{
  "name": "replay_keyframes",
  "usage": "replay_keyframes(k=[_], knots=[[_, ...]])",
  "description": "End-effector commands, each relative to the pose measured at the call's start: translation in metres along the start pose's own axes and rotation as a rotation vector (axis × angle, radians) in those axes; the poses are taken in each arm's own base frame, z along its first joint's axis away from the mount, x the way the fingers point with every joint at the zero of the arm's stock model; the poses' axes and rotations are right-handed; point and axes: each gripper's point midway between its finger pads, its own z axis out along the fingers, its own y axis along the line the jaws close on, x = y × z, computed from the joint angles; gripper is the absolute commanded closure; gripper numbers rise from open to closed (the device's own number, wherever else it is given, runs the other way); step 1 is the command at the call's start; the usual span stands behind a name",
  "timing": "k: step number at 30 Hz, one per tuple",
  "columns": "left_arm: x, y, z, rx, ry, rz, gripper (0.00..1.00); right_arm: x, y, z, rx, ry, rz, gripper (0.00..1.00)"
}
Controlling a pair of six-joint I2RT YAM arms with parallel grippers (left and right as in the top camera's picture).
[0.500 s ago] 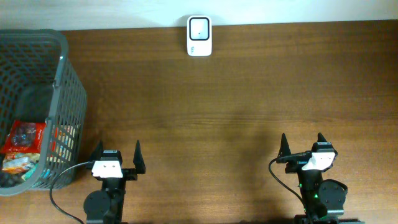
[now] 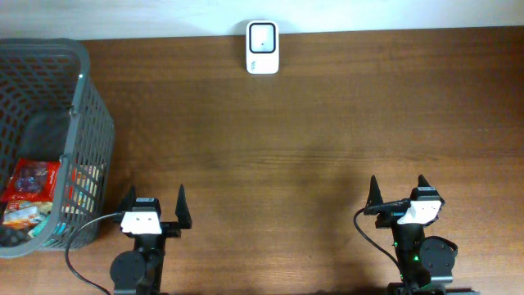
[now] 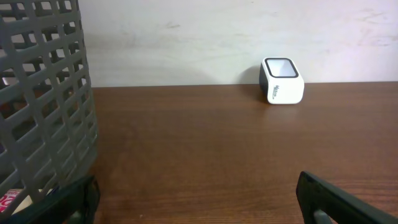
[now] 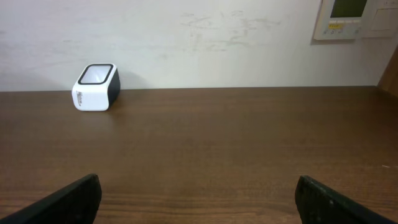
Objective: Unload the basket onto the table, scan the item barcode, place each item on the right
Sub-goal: 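Move the left gripper into the grey basket toward the red snack bag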
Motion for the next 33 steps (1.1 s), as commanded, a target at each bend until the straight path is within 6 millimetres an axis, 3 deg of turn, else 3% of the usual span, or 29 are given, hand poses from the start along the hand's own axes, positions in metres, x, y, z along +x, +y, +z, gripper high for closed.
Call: replay_keyframes(k=[1,21,23,25,26,27,30,33], knots=[[0.001,0.002,0.0,-0.009,-0.001,-0.003,0.01,0.005,0.001,0.001,-0.001,0.012,0.003,0.02],[0.001,0.002,0.0,-0.01,-0.001,-0.003,0.01,0.005,0.001,0.001,-0.001,0.013,0.003,0.02],[-0.017,-0.006,-0.001,0.036,-0.073,-0.013,0.01,0.005,0.001,0.001,-0.001,0.013,0.003,0.02],[-0.044,-0.06,-0.015,0.362,-0.183,-0.003,0.01,0.005,0.001,0.001,-0.001,0.013,0.003,0.02],[-0.068,-0.084,-0.033,0.512,-0.299,0.043,0.01,0.005,0.001,0.001,-0.001,0.012,0.003,0.02],[-0.084,-0.091,-0.043,0.559,-0.374,0.073,0.01,0.005,0.001,0.001,-0.001,0.012,0.003,0.02],[-0.157,-0.098,-0.097,0.592,-0.757,0.203,0.01,0.005,0.001,0.001,-0.001,0.012,0.003,0.01],[-0.194,-0.098,-0.119,0.585,-0.821,0.229,0.01,0.005,0.001,0.001,-0.001,0.013,0.003,0.01]])
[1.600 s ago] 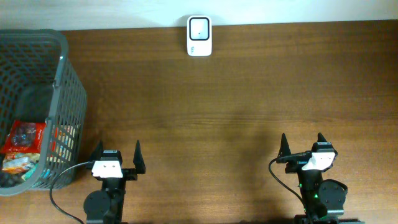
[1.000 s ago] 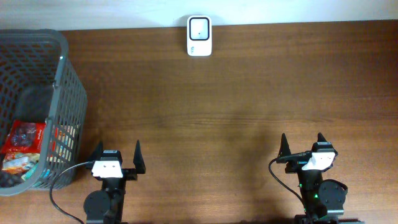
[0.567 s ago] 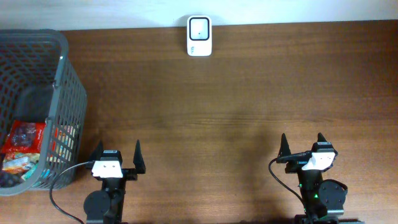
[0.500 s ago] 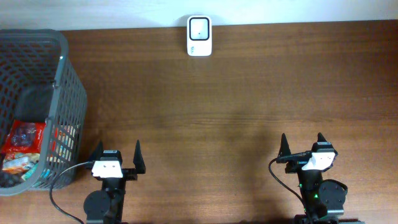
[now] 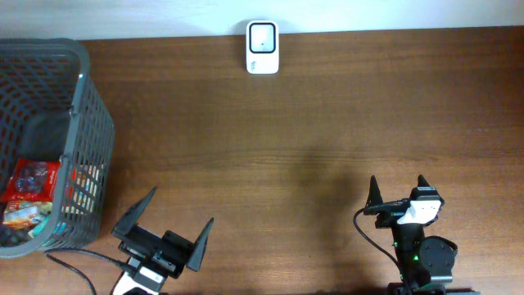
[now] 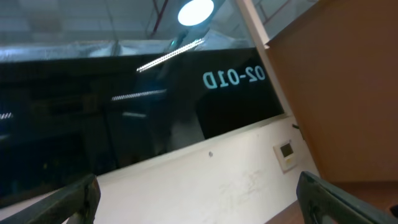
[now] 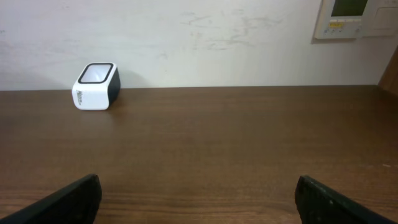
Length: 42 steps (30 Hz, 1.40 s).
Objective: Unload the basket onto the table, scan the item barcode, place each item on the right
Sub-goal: 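Move the left gripper into the grey basket toward the red snack bag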
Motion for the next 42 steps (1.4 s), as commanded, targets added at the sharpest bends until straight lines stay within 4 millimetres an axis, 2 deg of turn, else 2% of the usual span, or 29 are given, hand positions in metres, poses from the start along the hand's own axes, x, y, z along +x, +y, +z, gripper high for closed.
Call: replay_keyframes(k=[1,3,4,6,7,8,9,12,13,15,17,20,22,23,24,26,27,29,30,32,37,38,39,42], knots=[[-0.046,-0.003,0.01,0.045,-0.044,0.055,0.01,0.004,0.001,0.001,-0.001,0.008,0.004,0.02],[-0.065,0.006,0.016,0.01,-0.037,0.09,0.01,0.004,0.001,0.001,0.0,0.008,0.004,0.02],[-0.08,0.03,0.022,-0.11,0.027,0.071,0.01,0.004,0.001,0.001,0.0,0.008,0.004,0.02],[-0.078,0.053,0.024,-0.223,0.177,0.002,0.01,0.004,0.001,0.001,0.0,0.008,0.004,0.02],[-0.068,0.062,0.027,-0.25,0.353,-0.055,0.01,0.004,0.001,0.001,0.0,0.008,0.004,0.02],[-0.062,0.057,0.033,-0.187,0.439,-0.052,0.01,0.004,0.001,0.001,0.0,0.008,0.004,0.02],[-0.055,0.047,0.04,-0.106,0.503,-0.099,0.01,0.004,0.001,0.001,0.0,0.008,0.004,0.02],[-0.031,0.052,0.049,-0.091,0.607,-0.158,0.01,0.004,0.001,0.001,0.0,0.008,0.004,0.02],[-0.027,0.058,0.051,-0.116,0.624,-0.159,0.01,0.004,0.001,0.001,0.0,0.008,0.004,0.02],[-0.018,0.089,0.056,-0.281,0.686,-0.232,0.01,0.004,0.001,0.001,0.0,0.008,0.004,0.02],[-0.006,0.095,0.065,-0.277,0.81,-0.291,0.01,0.004,0.001,0.001,0.0,0.008,0.004,0.02],[0.019,0.102,0.078,-0.232,1.102,-0.394,0.01,0.004,0.001,0.001,-0.001,0.008,0.004,0.02],[0.028,0.113,0.092,-0.209,1.199,-0.398,0.01,0.004,0.001,0.001,0.0,0.008,0.004,0.02],[0.033,0.137,0.1,-0.321,1.231,-0.411,0.01,0.004,0.001,0.001,0.0,0.008,0.004,0.02],[0.036,0.157,0.098,-0.432,1.241,-0.413,0.01,0.004,0.001,0.001,0.0,0.008,0.004,0.02],[0.04,0.219,0.083,-0.739,1.233,-0.425,0.01,0.004,0.001,0.001,0.0,0.008,0.004,0.01],[0.042,0.236,0.075,-0.818,1.221,-0.452,0.01,0.004,0.001,0.001,0.0,0.008,0.004,0.02],[0.044,0.276,0.047,-1.025,1.18,-0.523,0.01,0.004,0.001,0.001,0.0,0.008,0.004,0.02],[0.044,0.305,0.02,-1.182,1.133,-0.57,0.01,0.004,0.001,0.001,0.0,0.008,0.004,0.02],[0.044,0.332,-0.014,-1.339,1.098,-0.61,0.01,0.004,0.001,0.001,0.0,0.008,0.004,0.02],[0.056,0.358,-0.101,-1.61,1.22,-0.624,0.01,0.004,0.001,0.001,0.0,0.008,0.004,0.02],[0.065,0.359,-0.112,-1.639,1.26,-0.625,0.01,0.004,0.001,0.001,-0.001,0.008,0.004,0.02],[0.082,0.355,-0.13,-1.668,1.344,-0.647,0.01,0.004,0.001,0.001,0.0,0.008,0.004,0.02],[0.122,0.342,-0.157,-1.678,1.489,-0.731,0.01,0.004,0.001,0.001,0.0,0.008,0.004,0.02]])
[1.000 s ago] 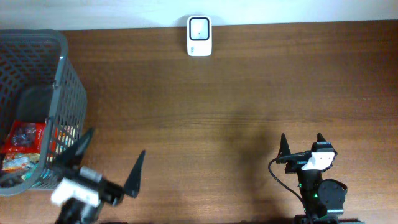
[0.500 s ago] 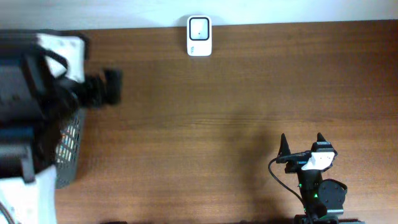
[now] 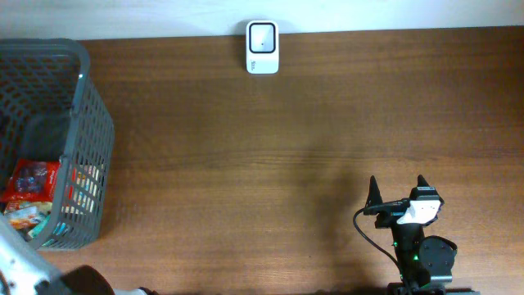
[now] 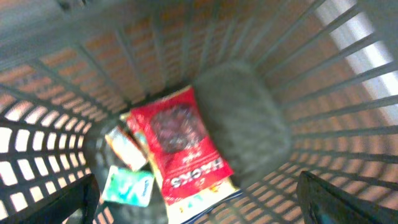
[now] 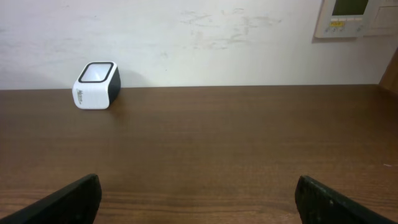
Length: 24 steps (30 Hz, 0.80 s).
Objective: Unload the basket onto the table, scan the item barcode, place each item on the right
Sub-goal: 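Move the left gripper into the grey basket toward the red snack bag, then grasp the red snack bag with the left gripper and drop it on the table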
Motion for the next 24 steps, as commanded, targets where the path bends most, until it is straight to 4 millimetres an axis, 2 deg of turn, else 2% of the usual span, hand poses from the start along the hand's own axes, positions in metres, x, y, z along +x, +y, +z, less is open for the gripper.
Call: replay_keyframes(k=[1,3,5,10,13,15,20,24], knots=[[0.026,0.014,0.056,-0.116,0.147,0.003,0.01,0.004,0.0,0.0,0.001,0.006,0.004,0.02],[0.037,0.03,0.081,-0.221,0.187,-0.006,0.01,0.003,0.0,0.0,0.002,0.006,0.004,0.02],[0.049,0.033,0.101,-0.245,0.242,0.006,0.01,0.003,0.0,0.0,0.002,0.006,0.004,0.02],[0.062,0.02,0.141,-0.221,0.23,0.041,0.01,0.003,0.0,0.0,0.002,0.006,0.004,0.02],[0.061,0.003,0.154,-0.191,0.196,0.064,0.01,0.004,0.0,0.0,0.001,0.006,0.004,0.02],[0.067,-0.007,0.167,-0.185,0.208,0.087,0.01,0.004,0.0,0.0,0.001,0.006,0.004,0.01],[0.076,-0.008,0.191,-0.21,0.232,0.103,0.0,0.004,0.0,0.0,0.002,0.006,0.004,0.02],[0.093,-0.003,0.206,-0.236,0.296,0.118,0.15,0.004,0.0,0.0,0.001,0.006,0.004,0.02]])
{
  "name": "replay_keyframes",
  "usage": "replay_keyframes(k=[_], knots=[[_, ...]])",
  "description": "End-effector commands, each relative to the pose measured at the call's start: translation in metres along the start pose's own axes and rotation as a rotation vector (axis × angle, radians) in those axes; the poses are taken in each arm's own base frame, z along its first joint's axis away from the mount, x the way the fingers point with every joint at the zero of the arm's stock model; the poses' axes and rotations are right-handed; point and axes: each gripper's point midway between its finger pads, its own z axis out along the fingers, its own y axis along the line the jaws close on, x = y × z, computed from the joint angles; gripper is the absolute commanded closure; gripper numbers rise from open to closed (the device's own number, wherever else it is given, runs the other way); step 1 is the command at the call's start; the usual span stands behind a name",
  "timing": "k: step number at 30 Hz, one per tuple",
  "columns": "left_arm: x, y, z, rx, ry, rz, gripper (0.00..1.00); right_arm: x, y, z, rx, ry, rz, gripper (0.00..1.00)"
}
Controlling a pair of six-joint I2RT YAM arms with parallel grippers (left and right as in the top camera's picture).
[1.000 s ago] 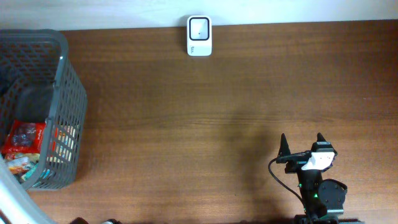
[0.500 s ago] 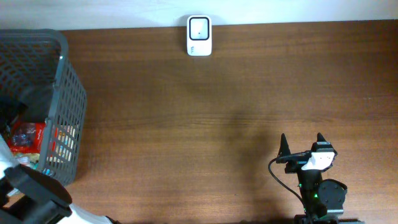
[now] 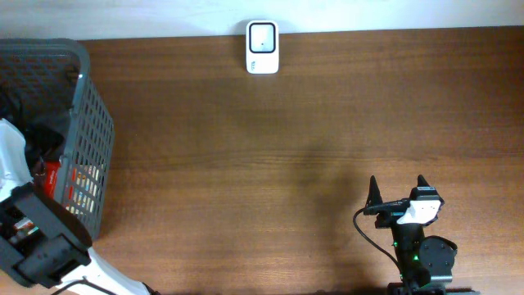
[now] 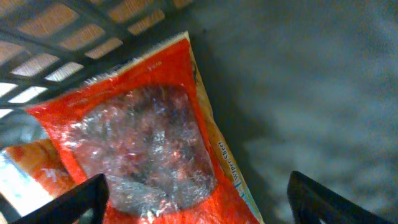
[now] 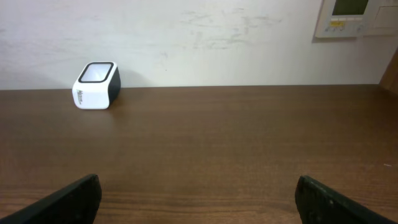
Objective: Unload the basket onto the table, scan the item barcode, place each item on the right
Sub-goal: 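Grasp the red snack bag with the left gripper and drop it on the table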
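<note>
A red snack bag with a clear window lies on the floor of the grey mesh basket at the table's left. My left gripper is down inside the basket just above the bag, open, one finger over the bag and the other beside it. The white barcode scanner stands at the table's far edge, also seen as the scanner from the right wrist. My right gripper rests open near the front edge.
Another orange packet lies beside the red bag. The basket's walls close round the left gripper. A wall panel hangs behind the table at the right. Bare wooden table lies between the basket and the scanner.
My left gripper has gone from high over the basket, with several packets in view, to low inside it, close above the red bag. The right arm has not moved.
Both grippers first rested open at the table's front edge. Then the left arm had lifted and tilted, its camera facing the ceiling. Later it looked down into the basket from above, and now it is inside the basket over the red bag.
</note>
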Motion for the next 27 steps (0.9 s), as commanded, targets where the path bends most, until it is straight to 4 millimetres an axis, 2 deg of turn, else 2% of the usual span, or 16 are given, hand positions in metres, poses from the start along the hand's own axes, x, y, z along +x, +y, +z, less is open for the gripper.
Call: replay_keyframes(k=[1,4,6,7,8,9,10,11,12,14,18,21,23,24,25,27], knots=[[0.012,0.004,0.019,-0.043,0.054,0.019,0.15,0.003,0.0,0.0,0.001,0.006,0.003,0.02],[0.026,0.011,0.036,-0.097,0.105,0.037,0.12,0.003,0.0,0.0,0.002,0.006,0.003,0.02],[0.036,0.014,0.045,-0.118,0.134,0.047,0.16,0.003,0.0,0.0,0.002,0.006,0.003,0.02],[0.038,0.015,0.047,-0.12,0.141,0.048,0.23,0.003,0.0,0.0,0.002,0.006,0.003,0.02],[0.038,0.015,0.047,-0.121,0.143,0.05,0.55,0.003,0.0,0.0,0.001,0.006,0.003,0.02],[0.039,0.015,0.047,-0.121,0.144,0.058,0.7,0.004,0.0,0.0,0.002,0.006,0.003,0.02],[0.038,0.015,0.046,-0.12,0.144,0.065,0.81,0.004,0.0,0.0,0.001,0.006,0.003,0.01],[0.037,0.015,0.045,-0.119,0.141,0.063,0.87,0.003,0.0,0.0,0.002,0.006,0.003,0.02],[0.033,0.014,0.04,-0.116,0.138,0.062,1.0,0.003,0.0,0.0,0.002,0.006,0.003,0.02],[0.022,0.013,0.025,-0.109,0.128,0.059,1.0,0.004,0.0,0.0,0.001,0.006,0.003,0.02],[-0.018,0.006,-0.04,-0.045,0.063,0.036,1.0,0.004,0.0,0.0,0.001,0.006,0.003,0.02],[-0.042,-0.027,-0.105,0.199,0.011,0.008,1.0,0.004,0.0,0.0,0.002,0.006,0.003,0.02],[-0.059,-0.05,-0.184,0.437,-0.088,0.006,1.0,0.003,0.0,0.0,0.001,0.006,0.003,0.02],[-0.063,-0.055,-0.214,0.515,-0.133,0.012,1.0,0.004,0.0,0.0,0.002,0.006,0.003,0.02],[-0.065,-0.058,-0.236,0.576,-0.168,0.02,1.0,0.004,0.0,0.0,0.001,0.006,0.003,0.02],[-0.058,-0.071,-0.31,0.787,-0.276,0.076,1.0,0.003,0.0,0.0,0.002,0.006,0.003,0.02]])
